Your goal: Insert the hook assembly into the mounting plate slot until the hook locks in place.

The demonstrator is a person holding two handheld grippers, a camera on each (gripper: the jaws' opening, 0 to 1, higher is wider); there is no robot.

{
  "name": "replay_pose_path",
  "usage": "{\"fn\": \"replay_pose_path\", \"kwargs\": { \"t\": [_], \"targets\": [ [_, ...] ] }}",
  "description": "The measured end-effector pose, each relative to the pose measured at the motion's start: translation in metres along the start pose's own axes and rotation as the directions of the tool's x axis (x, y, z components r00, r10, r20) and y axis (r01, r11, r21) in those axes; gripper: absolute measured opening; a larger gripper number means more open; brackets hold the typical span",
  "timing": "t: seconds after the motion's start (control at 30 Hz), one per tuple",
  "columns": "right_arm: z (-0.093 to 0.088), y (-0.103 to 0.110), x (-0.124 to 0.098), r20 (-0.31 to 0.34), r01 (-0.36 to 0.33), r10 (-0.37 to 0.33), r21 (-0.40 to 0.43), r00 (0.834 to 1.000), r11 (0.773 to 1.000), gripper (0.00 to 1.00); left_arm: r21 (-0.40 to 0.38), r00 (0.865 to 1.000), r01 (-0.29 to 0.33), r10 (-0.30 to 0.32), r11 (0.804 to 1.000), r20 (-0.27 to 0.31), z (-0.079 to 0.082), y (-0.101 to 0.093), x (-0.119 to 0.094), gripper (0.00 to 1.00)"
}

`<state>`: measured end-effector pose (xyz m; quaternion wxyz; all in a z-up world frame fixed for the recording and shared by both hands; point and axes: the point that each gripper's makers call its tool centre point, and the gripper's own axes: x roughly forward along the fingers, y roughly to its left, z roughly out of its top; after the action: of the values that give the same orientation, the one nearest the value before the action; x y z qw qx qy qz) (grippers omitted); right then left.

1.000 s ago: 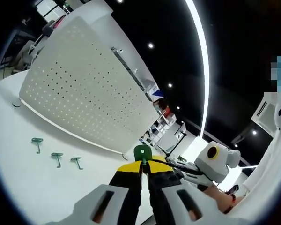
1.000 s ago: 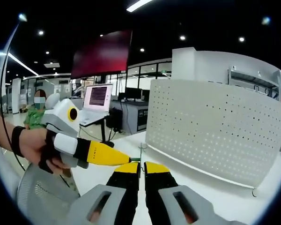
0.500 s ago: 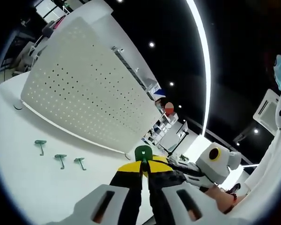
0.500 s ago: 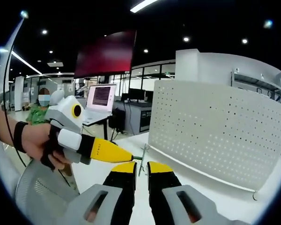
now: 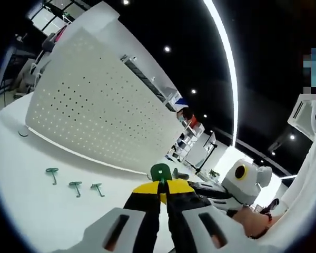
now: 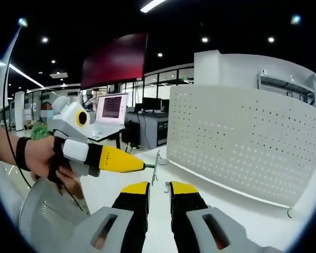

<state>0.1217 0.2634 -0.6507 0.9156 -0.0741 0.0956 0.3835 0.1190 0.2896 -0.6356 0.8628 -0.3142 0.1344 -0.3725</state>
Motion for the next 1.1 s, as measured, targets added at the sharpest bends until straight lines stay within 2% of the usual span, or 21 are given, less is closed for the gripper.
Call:
{"fn": "replay_pose_path", "kwargs": {
  "t": [0.03,0.07,0.1,0.23,0.37,0.53,0.6,0.73,0.83,0.97,1.1],
  "targets": [
    [0.0,0.0,0.0,0.0,0.001,-0.001,0.001,1.0,1.0,0.14,0.011,1.0,-0.006,0.006,1.0,0.003,0.001,-0.001,0.0,0.03],
    [0.0,0.0,0.0,0.003,-0.002,0.002,0.003,1.0,1.0,0.14,0.088,1.0,-0.006,0.005,0.996,0.006,0.002,-0.001,0.0,0.03],
    [0.001,0.0,0.0,0.005,-0.001,0.001,0.003,1.0,1.0,0.13,0.114,1.0,-0.019,0.021,0.993,-0.017,-0.001,-0.001,0.0,0.03],
    [0.002,0.0,-0.001,0.008,0.001,-0.001,0.0,1.0,1.0,0.13,0.078,1.0,-0.02,0.02,0.997,0.01,0.005,0.0,-0.001,0.03],
    [0.001,-0.002,-0.003,0.008,0.008,-0.008,0.004,1.0,1.0,0.13,0.113,0.999,-0.05,0.049,0.992,0.006,0.008,0.006,-0.002,0.03],
    [-0.002,-0.004,-0.006,0.007,0.011,-0.011,0.022,1.0,1.0,0.13,0.159,0.996,-0.088,0.085,0.983,0.029,0.015,0.014,-0.002,0.03],
    [-0.001,-0.004,-0.007,0.016,0.009,-0.009,-0.001,1.0,1.0,0.14,0.19,0.995,-0.101,0.097,0.977,0.03,0.018,0.017,-0.001,0.03],
    [-0.004,-0.007,-0.007,-0.002,0.006,-0.006,0.015,1.0,1.0,0.22,0.191,0.994,-0.105,0.101,0.976,0.034,0.025,0.017,0.0,0.03],
    [-0.005,-0.009,-0.008,-0.002,0.015,-0.015,0.014,1.0,1.0,0.27,0.219,0.992,-0.127,0.122,0.967,0.035,0.03,0.02,0.001,0.03],
    [-0.009,-0.008,-0.009,-0.022,0.013,-0.013,0.009,1.0,1.0,0.28,0.205,0.993,-0.12,0.116,0.971,0.031,0.037,0.021,0.004,0.03],
    [-0.011,-0.006,-0.011,-0.03,0.004,-0.004,0.009,1.0,1.0,0.32,0.234,0.99,-0.14,0.133,0.962,0.045,0.043,0.023,0.005,0.03]
  ]
}}
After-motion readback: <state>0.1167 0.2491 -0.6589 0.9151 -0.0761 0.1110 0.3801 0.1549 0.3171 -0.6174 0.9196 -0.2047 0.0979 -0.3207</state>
